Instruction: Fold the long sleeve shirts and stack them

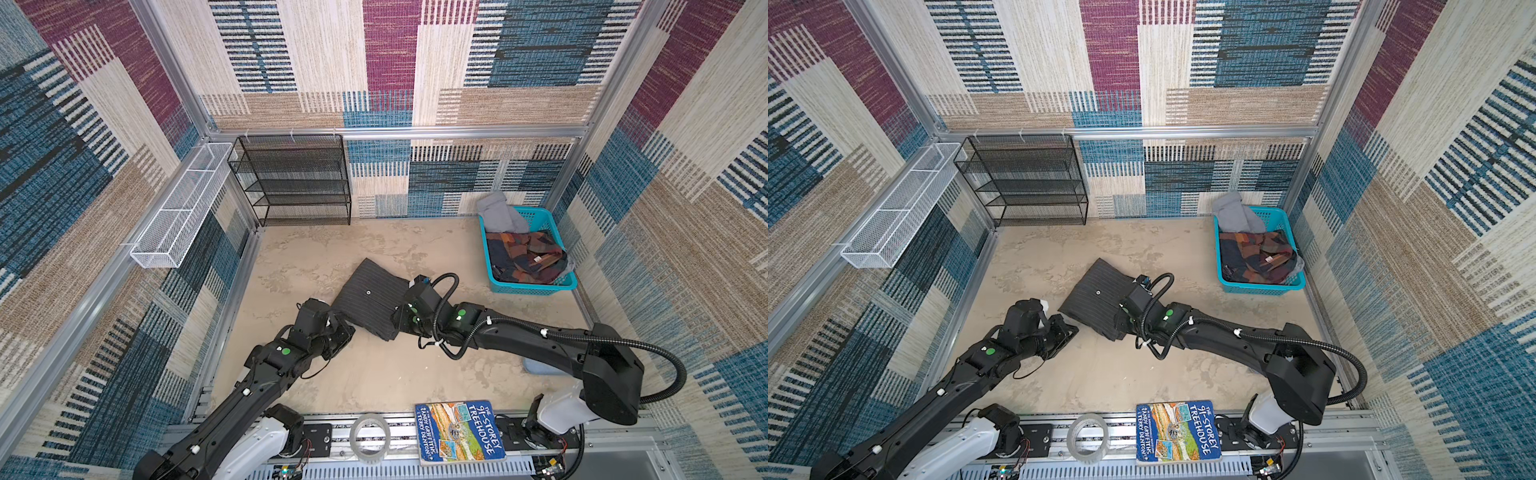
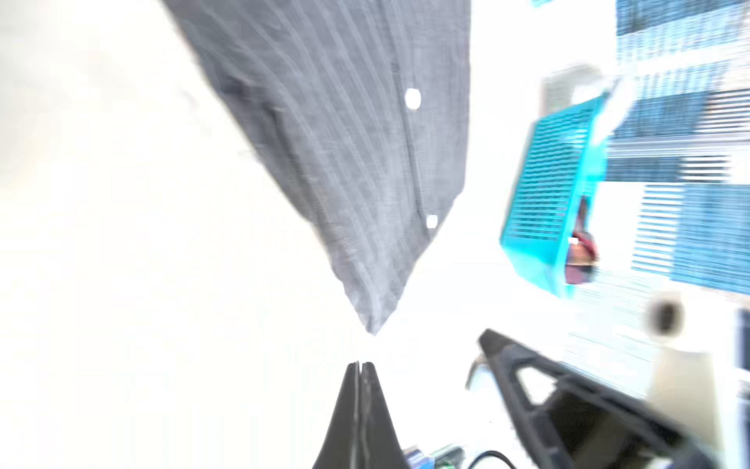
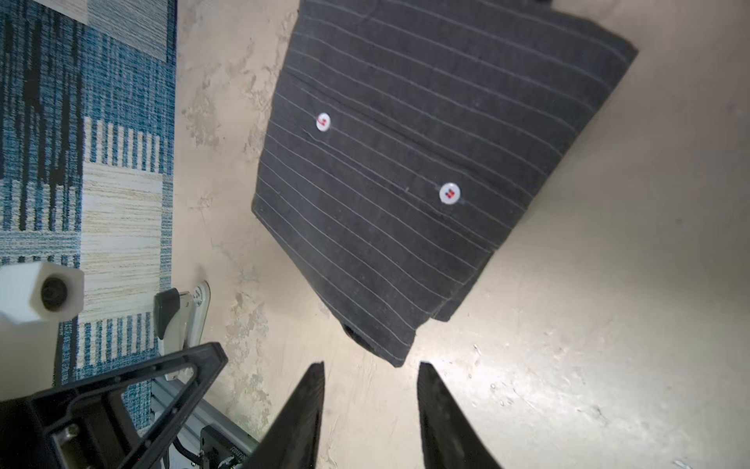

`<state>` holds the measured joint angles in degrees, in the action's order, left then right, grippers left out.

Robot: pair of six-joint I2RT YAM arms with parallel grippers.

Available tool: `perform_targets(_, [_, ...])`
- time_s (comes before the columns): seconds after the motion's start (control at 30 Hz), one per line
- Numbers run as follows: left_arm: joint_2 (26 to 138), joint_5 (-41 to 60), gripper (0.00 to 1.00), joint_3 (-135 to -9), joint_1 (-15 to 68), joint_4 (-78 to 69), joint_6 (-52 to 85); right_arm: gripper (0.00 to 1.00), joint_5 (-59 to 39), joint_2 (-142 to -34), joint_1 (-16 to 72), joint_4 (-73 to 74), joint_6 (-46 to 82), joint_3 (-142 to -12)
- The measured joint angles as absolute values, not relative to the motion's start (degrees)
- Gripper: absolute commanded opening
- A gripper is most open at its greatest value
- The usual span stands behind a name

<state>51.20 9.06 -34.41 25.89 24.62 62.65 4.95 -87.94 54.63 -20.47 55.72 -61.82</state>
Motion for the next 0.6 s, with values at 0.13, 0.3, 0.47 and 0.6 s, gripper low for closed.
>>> perform_targets(0.13, [58.7,9.2,0.00,-41.2,24.4,28.4,57.8,0.31,5.0,-92.0,54.3,-20.1,53.1,-65.0])
perform_targets(0.3, [74.0,11.2,0.00,-50.6,19.2,25.1,50.9,0.28,1.6,-99.7,54.0,-17.4,50.5,-68.6])
perform_targets(0.47, [88.2,14.5,0.00,-56.9,14.6,20.5,46.7,0.26,-2.5,-106.5,53.6,-14.8,47.9,-70.9])
perform_targets(0.6, [95.3,15.4,0.00,-57.4,13.5,18.4,44.5,0.25,-6.0,-109.2,51.6,-12.4,47.6,-68.1])
